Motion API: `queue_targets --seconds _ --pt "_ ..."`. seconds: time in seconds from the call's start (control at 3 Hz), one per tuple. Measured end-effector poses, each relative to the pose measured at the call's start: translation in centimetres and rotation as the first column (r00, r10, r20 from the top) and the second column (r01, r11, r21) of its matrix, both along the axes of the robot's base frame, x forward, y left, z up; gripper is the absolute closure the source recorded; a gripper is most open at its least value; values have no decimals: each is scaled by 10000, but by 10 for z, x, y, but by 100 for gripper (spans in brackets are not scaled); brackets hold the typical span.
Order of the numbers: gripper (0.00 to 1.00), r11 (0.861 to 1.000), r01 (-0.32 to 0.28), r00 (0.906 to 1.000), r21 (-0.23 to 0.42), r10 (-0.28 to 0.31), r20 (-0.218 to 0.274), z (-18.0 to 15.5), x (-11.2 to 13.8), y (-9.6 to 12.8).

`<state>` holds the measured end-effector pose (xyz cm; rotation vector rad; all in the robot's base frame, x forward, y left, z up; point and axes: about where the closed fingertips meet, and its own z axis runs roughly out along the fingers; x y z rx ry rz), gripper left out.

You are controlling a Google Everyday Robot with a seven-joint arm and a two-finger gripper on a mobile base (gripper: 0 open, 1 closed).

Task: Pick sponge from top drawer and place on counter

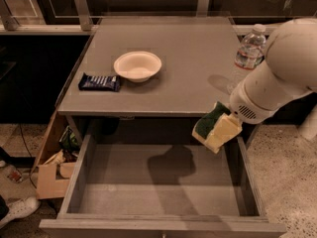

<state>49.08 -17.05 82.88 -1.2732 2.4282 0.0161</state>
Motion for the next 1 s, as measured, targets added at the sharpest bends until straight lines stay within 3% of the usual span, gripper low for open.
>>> queue_targets --seconds 0.67,1.0 --pt "100 9973 -620 9954 397 589 759 40 23 24" --pt "100 9971 -575 9964 490 543 657 34 27 22"
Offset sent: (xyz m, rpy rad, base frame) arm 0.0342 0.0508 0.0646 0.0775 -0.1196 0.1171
